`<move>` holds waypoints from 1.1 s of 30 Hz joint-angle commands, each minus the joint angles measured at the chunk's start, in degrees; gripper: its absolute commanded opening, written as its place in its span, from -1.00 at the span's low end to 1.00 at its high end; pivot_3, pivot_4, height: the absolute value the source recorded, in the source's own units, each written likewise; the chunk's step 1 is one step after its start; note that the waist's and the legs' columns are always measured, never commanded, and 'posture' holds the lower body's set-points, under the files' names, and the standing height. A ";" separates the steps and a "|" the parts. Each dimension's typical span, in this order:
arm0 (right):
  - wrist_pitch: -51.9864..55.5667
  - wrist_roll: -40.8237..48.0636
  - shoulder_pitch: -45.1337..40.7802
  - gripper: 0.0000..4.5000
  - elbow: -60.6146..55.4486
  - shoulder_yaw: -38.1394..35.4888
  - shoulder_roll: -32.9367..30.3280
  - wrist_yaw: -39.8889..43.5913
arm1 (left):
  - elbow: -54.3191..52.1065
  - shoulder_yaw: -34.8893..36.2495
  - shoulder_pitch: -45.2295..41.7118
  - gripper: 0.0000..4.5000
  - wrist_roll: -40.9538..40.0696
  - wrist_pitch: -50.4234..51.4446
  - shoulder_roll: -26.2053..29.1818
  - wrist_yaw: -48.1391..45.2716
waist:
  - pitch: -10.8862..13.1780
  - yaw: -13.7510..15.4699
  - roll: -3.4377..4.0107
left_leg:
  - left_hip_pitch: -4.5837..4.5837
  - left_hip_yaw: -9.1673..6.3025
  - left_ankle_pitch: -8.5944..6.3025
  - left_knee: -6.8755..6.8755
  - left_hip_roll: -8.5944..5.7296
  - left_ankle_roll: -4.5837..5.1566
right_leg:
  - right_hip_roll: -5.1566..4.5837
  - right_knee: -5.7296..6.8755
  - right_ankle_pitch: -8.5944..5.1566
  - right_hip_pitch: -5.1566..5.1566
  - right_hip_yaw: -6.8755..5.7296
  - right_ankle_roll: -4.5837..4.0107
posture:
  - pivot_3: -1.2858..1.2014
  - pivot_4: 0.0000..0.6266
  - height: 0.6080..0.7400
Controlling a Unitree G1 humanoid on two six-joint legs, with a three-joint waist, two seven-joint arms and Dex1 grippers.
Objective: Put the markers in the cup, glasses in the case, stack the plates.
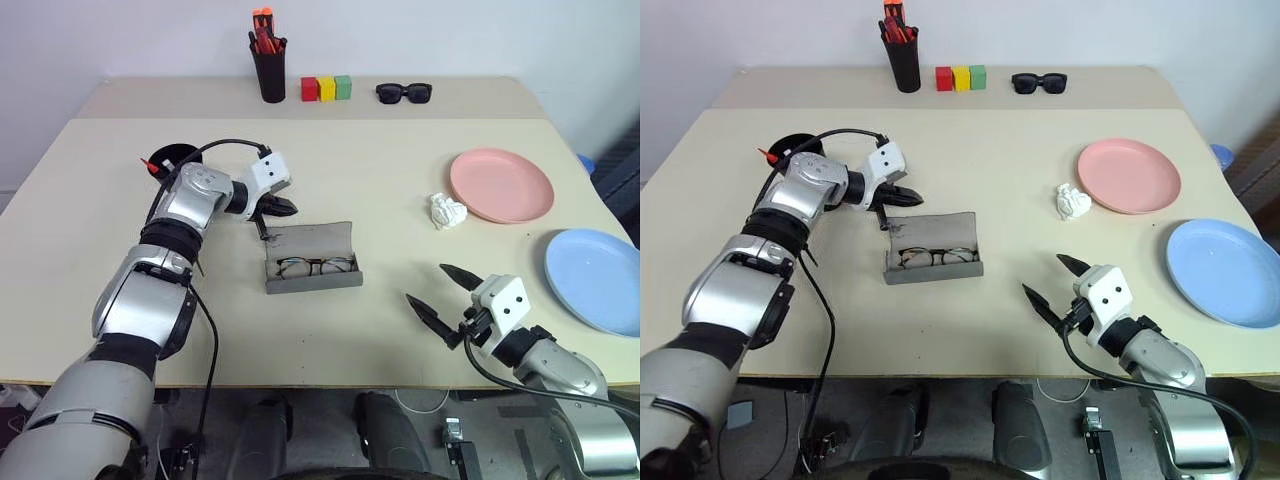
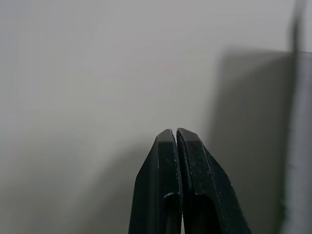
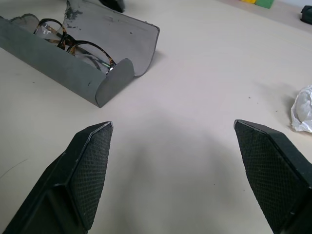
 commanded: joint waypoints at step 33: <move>1.76 2.13 -6.50 0.82 13.58 -16.27 -4.19 -8.47 | -67.66 9.29 26.96 -0.98 -24.14 26.54 2.45 1.59 | -0.03 0.28 0.06 | 0.22 -0.06 -0.01 0.08 0.03 0.03 | -0.02 0.01 0.00 0.30 -0.01 -0.05 | 0.03 -0.52 1.00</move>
